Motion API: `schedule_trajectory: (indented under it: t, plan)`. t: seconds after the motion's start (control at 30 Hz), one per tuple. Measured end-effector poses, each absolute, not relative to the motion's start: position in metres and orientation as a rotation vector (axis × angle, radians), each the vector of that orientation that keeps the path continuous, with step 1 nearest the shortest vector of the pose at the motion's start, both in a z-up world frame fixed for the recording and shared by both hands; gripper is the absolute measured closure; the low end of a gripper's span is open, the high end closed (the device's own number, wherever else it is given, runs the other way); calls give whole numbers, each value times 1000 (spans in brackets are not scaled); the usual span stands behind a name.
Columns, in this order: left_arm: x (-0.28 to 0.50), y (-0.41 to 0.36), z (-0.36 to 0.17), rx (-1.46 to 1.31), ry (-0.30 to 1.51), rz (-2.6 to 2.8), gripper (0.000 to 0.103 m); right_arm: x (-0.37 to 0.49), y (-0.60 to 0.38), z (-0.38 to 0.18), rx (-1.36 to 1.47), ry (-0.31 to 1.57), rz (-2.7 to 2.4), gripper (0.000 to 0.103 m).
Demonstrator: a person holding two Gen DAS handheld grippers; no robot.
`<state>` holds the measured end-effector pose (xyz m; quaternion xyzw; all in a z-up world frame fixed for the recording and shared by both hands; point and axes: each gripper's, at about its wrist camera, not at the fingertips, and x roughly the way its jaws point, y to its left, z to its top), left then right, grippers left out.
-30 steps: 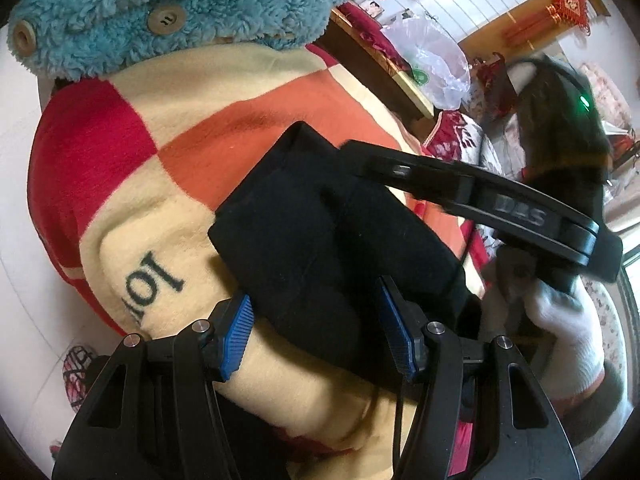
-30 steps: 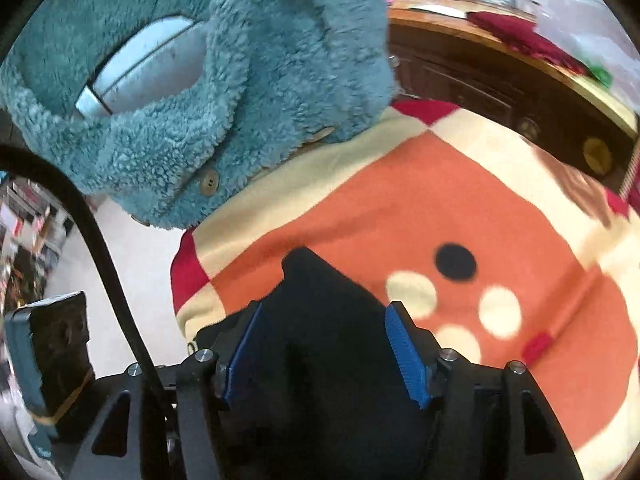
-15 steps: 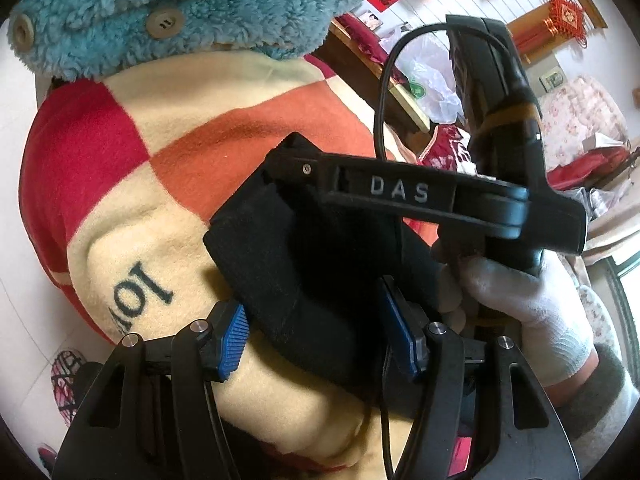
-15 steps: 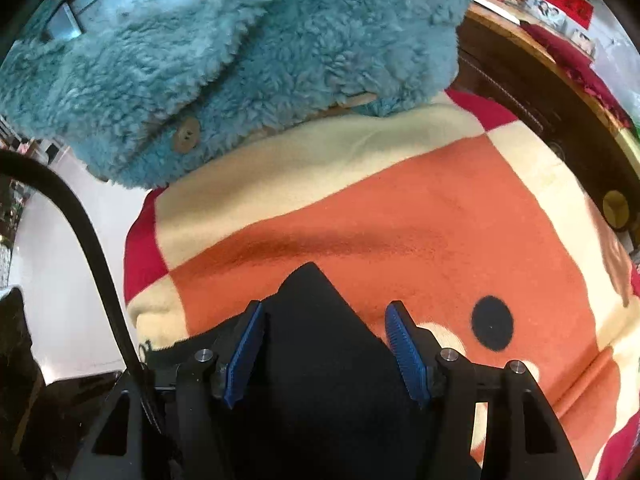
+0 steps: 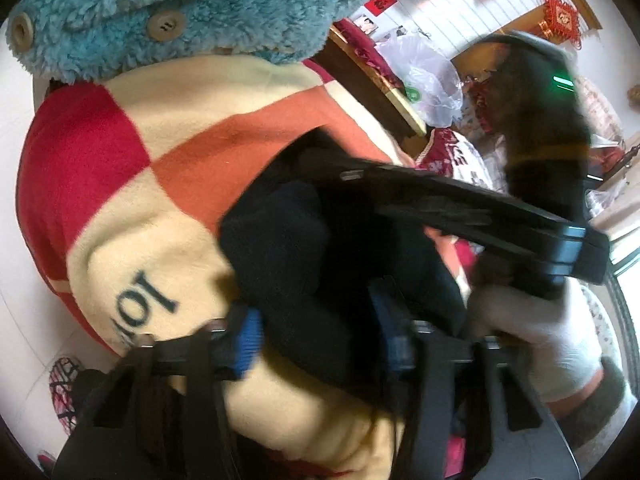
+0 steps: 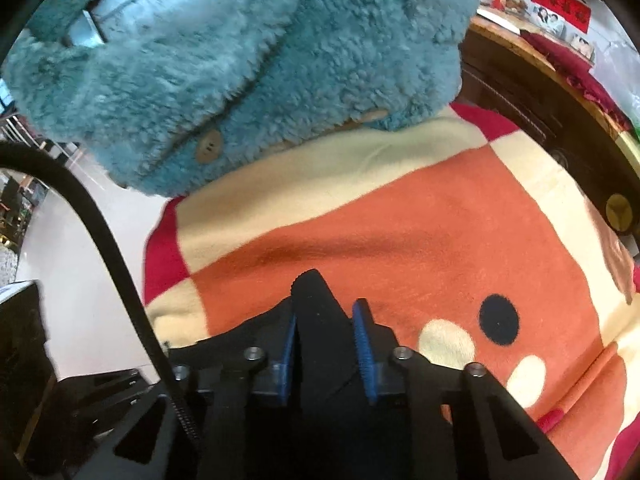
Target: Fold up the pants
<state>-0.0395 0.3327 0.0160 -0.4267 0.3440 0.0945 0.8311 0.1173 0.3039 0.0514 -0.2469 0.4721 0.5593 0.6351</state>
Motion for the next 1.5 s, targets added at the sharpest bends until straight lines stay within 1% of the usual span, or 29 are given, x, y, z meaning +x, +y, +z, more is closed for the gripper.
schedule_trajectory:
  t: [0.03,0.1,0.13,0.3,0.4,0.53,0.63,0.67,0.7,0.73,0.77,0.8,0.83,0.87,0.9,1.03,1.1,1.2,1.23,1.27,1.37,1.4,1.5]
  plan:
    - [-41,337,14,-914,727,204,79,119,298,59,-526,1069,1295,82]
    - [-44,343,13,-938,709,183,81,122,291,70,-466,1066,1314,85]
    - [-45,343,18,-927,693,175,86,125,284,79,-421,1059,1323,86]
    - [-41,333,47,-800,639,128,86,142,263,108,-267,1032,1340,89]
    - [-39,335,43,-824,658,135,86,144,259,115,-256,1033,1315,89]
    - [-40,340,30,-866,690,159,86,144,262,102,-294,1067,1298,89]
    - [-38,339,23,-876,721,175,86,144,271,86,-381,1102,1271,83]
    - [-37,339,20,-881,727,182,86,143,275,82,-410,1113,1268,76]
    - [-38,338,19,-884,731,184,86,142,280,76,-446,1120,1265,65]
    - [-37,338,17,-896,737,186,85,141,286,70,-492,1128,1267,59]
    - [-37,338,15,-910,744,190,83,139,291,65,-528,1137,1270,54]
    - [-36,339,11,-933,755,194,79,138,293,61,-557,1144,1271,54]
    - [-38,340,8,-965,761,182,71,138,296,57,-590,1148,1269,54]
    - [-41,341,7,-993,738,165,65,136,298,55,-622,1149,1265,54]
    - [-43,342,8,-1004,727,159,63,137,300,53,-640,1151,1266,54]
    - [-38,333,16,-972,722,150,42,142,306,48,-662,1166,1285,53]
    - [-35,328,19,-953,721,155,37,142,313,45,-688,1171,1307,53]
    - [-34,327,20,-938,708,162,37,138,321,39,-743,1169,1325,53]
    - [-34,328,19,-944,702,159,37,137,323,38,-745,1167,1341,54]
    - [-33,330,17,-957,692,153,37,136,323,37,-745,1164,1353,63]
    - [-34,336,13,-1000,661,140,36,132,326,37,-762,1132,1377,79]
    - [-33,336,13,-1004,668,139,36,128,323,40,-763,1116,1379,86]
    - [-34,337,13,-1008,669,140,36,127,311,57,-705,1065,1395,91]
